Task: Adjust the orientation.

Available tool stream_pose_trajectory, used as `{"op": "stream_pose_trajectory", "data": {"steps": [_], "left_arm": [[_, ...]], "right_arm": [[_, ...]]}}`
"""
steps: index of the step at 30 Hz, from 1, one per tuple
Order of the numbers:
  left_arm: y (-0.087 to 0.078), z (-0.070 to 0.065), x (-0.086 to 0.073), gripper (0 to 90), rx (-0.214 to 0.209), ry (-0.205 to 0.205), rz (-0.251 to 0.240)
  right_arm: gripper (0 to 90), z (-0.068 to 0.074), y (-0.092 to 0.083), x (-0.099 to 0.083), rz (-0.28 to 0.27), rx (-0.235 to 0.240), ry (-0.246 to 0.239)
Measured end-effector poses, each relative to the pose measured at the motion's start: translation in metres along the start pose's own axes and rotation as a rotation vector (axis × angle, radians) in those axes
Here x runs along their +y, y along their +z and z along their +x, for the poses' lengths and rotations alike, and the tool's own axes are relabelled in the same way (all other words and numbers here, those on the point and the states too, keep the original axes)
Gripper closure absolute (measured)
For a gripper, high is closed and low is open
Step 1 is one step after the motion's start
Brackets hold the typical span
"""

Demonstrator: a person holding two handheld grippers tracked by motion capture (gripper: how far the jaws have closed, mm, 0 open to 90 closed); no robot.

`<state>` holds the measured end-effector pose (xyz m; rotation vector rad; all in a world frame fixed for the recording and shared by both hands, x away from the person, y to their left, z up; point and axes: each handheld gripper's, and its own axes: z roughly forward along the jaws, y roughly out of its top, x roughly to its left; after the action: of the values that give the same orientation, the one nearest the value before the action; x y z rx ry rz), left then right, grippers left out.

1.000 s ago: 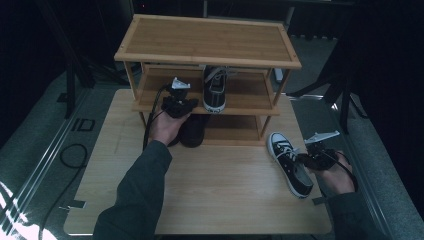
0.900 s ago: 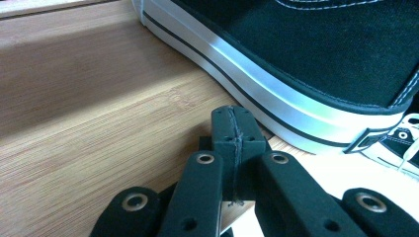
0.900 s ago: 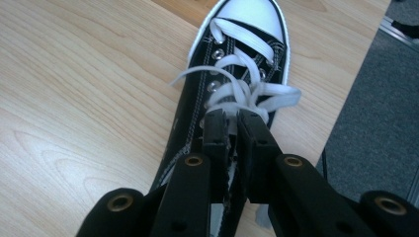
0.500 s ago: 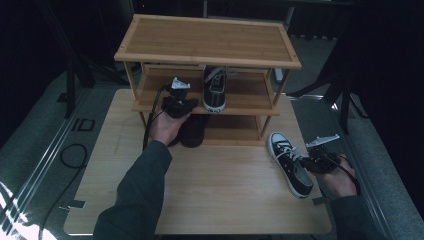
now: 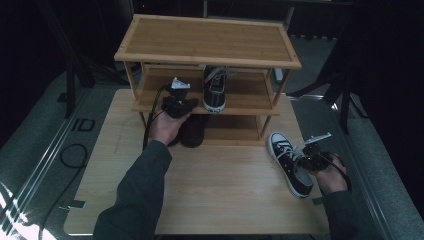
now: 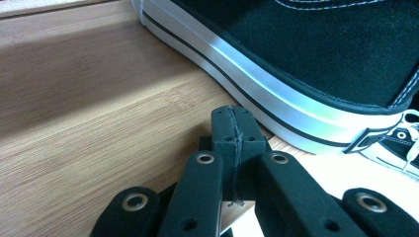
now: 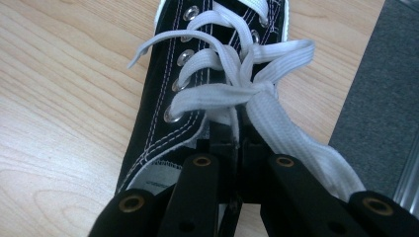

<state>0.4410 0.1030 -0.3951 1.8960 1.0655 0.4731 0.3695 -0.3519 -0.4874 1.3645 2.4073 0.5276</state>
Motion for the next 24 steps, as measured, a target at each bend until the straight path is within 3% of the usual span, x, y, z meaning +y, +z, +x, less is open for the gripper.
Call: {"op": "stream_pose_trajectory", "data": {"steps": [5, 24], "left_arm": [[0.000, 0.000, 0.000, 90.0, -0.002, 0.000, 0.000], [0.000, 0.000, 0.000, 90.0, -0.003, -0.001, -0.001]], "right_arm": [[88.2, -0.001, -0.003, -0.002, -0.023, 0.030, 0.016], [88.2, 0.004, -0.029, 0.000, -0.088, 0.079, -0.034]]}}
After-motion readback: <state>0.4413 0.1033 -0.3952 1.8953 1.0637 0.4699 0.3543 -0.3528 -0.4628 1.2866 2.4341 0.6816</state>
